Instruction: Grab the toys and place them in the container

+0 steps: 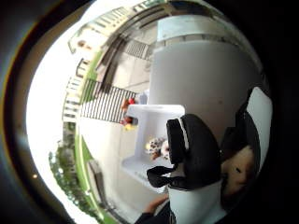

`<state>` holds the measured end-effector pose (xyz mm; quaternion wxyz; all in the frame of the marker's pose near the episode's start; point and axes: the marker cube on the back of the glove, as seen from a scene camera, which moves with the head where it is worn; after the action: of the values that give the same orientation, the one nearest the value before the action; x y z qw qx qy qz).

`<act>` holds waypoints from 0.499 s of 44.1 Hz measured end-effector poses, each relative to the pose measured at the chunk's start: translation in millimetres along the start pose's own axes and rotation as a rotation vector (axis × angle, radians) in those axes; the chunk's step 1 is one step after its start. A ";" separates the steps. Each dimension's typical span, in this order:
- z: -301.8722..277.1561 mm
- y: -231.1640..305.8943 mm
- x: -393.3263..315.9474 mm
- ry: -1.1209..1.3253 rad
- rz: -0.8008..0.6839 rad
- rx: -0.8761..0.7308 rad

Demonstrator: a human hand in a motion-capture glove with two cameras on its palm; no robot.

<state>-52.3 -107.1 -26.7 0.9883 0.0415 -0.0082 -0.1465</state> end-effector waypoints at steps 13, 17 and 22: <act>1.9 -6.6 -87.0 -0.103 -0.325 -0.001; 8.6 -17.5 -88.5 -0.084 -0.194 0.016; 24.7 -36.0 -102.4 -0.056 0.052 0.033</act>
<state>-161.4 -113.7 -5.6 0.9903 0.0534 -0.0391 -0.1218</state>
